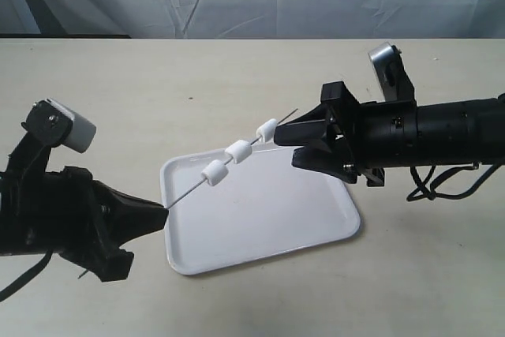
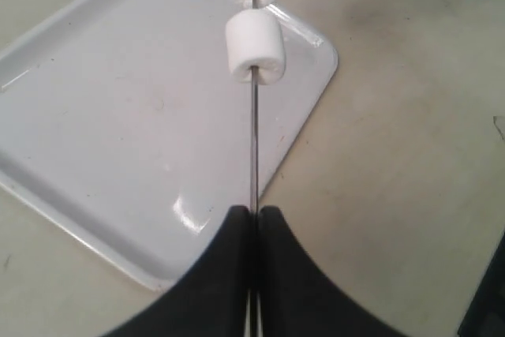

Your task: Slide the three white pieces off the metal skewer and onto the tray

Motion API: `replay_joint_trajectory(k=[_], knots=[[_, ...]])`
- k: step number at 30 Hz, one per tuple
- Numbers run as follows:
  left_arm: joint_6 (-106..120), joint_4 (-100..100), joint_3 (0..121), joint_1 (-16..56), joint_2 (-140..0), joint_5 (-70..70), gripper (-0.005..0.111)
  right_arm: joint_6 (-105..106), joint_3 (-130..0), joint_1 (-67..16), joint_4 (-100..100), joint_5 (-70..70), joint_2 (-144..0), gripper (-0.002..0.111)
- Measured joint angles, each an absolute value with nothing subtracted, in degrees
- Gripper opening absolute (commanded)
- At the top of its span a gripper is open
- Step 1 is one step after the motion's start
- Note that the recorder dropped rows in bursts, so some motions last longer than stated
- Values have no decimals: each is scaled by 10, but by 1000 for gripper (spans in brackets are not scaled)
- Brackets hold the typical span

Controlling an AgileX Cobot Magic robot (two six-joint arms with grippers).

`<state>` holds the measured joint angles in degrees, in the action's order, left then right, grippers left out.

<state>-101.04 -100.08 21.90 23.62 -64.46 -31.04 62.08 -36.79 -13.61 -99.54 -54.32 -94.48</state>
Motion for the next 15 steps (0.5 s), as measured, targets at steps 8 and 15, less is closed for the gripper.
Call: replay_joint_trajectory(k=[8,15], knots=[[-1017,-1001,213,236,-644,-325,0,636,-368,-136,-995,-543,-945,50],[-1017,-1001,211,236,-644,-347,0,639,-368,-136,-995,-543,-945,50]])
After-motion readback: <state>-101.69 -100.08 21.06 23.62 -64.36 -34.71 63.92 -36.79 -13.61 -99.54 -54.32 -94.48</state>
